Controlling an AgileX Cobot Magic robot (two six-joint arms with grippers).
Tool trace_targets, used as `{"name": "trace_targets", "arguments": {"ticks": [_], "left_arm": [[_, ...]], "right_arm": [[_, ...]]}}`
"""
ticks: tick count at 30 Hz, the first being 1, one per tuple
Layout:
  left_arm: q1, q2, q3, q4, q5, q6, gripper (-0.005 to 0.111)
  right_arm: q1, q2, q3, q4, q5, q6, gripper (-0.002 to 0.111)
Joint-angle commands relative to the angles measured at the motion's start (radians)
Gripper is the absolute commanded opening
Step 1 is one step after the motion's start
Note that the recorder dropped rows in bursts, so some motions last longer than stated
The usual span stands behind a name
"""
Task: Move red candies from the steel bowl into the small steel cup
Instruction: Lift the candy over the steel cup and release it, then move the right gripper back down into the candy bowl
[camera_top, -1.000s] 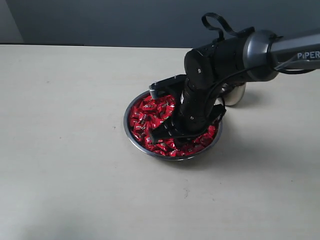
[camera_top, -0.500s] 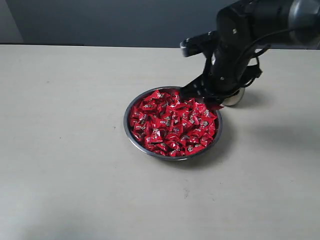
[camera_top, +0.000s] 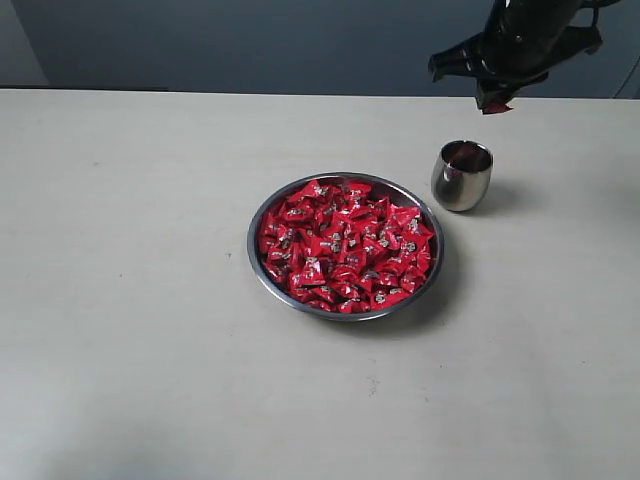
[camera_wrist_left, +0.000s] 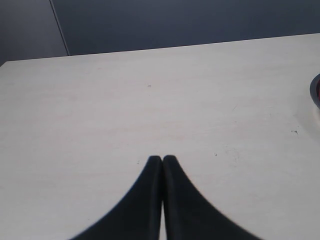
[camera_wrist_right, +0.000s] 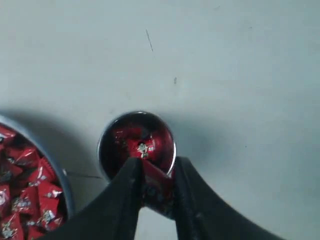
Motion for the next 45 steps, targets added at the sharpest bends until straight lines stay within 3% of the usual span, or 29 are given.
{"name": "trace_targets", "arguments": {"ticks": [1, 15, 23, 35, 45], "left_arm": [[0.0, -0.005, -0.008, 0.002, -0.008, -0.005, 0.0], [0.0, -0.005, -0.008, 0.002, -0.008, -0.005, 0.0], [0.0, -0.005, -0.008, 0.002, -0.008, -0.005, 0.0], [0.0, -0.005, -0.008, 0.002, -0.008, -0.005, 0.0], [0.0, -0.005, -0.008, 0.002, -0.008, -0.005, 0.0]], "right_arm": [[-0.01, 0.073, -0.056, -0.023, 0.011, -0.02, 0.003], [-0.01, 0.149, -0.063, -0.018, -0.02, -0.022, 0.004], [-0.01, 0.157, -0.063, 0.01, -0.011, -0.022, 0.035], [-0.01, 0.155, -0.063, 0.018, 0.058, -0.022, 0.035], [0.011, 0.095, -0.063, 0.378, 0.14, -0.251, 0.035]]}}
